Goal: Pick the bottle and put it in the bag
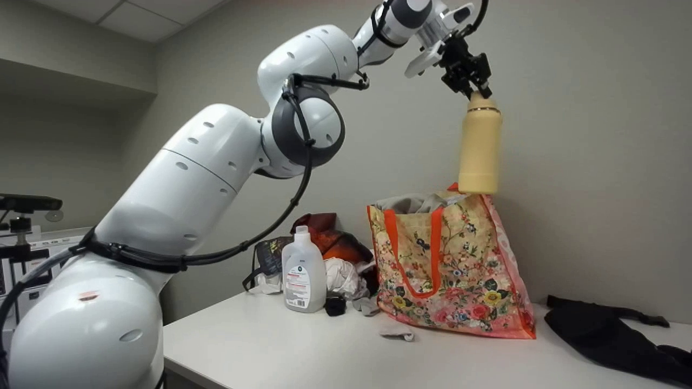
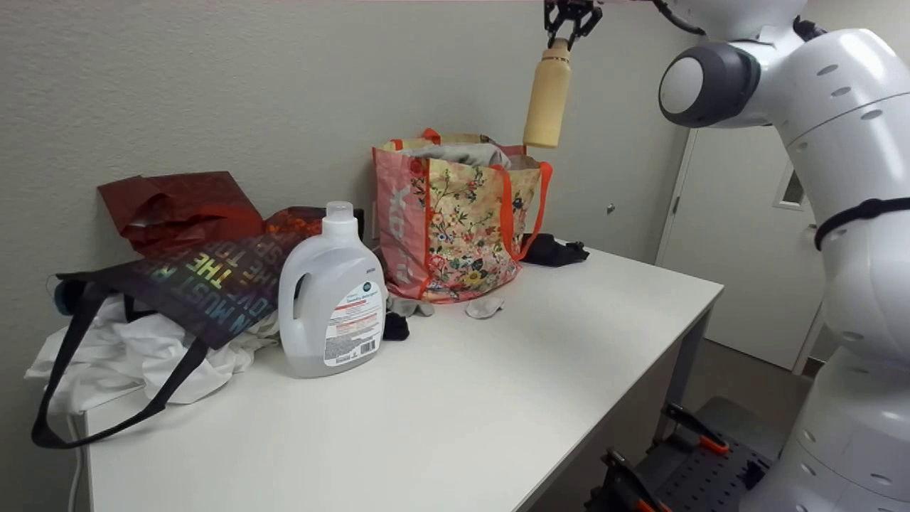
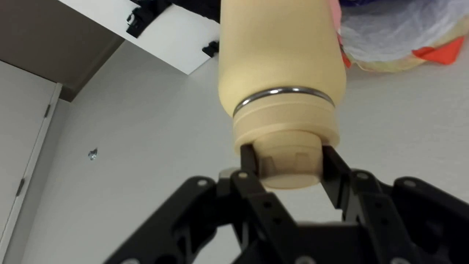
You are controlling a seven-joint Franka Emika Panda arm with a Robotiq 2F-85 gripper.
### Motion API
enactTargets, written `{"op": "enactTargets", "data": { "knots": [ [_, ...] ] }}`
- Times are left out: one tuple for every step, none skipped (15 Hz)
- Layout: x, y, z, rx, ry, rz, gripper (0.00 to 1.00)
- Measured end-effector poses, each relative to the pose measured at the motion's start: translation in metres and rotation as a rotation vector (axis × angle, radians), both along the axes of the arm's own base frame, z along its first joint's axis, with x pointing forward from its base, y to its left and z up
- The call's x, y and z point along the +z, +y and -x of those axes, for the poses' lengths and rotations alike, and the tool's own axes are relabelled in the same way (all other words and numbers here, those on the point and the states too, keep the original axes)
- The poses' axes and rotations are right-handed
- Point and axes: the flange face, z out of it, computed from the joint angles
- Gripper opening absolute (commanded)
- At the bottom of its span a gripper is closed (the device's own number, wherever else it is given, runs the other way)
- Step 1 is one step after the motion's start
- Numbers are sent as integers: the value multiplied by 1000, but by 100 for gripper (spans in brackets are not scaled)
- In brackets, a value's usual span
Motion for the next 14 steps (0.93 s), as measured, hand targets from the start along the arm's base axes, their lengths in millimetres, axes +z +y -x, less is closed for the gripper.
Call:
{"op": "enactTargets", "data": {
  "knots": [
    [13,12,3,-3,-43,-3,22],
    [23,24,5,-5,-86,-7,22],
    [33,35,6,-8,-129,-8,22],
    [39,46,5,-12,-168,-10,22],
    [43,54,3,-15,-202,-13,22],
    [45,63,-1,-17,-231,-14,22],
    [44,70,-6,-17,-255,-15,22],
    [41,77,-13,-16,-273,-13,22],
    [35,83,-21,-13,-288,-10,22],
    [27,89,-31,-8,-297,-7,22],
    [17,94,-41,-5,-304,-10,22],
    [6,98,-52,0,-312,-11,22],
    [-5,101,-63,4,-321,-14,22],
    [-18,104,-74,10,-332,-15,22]
  ]
}}
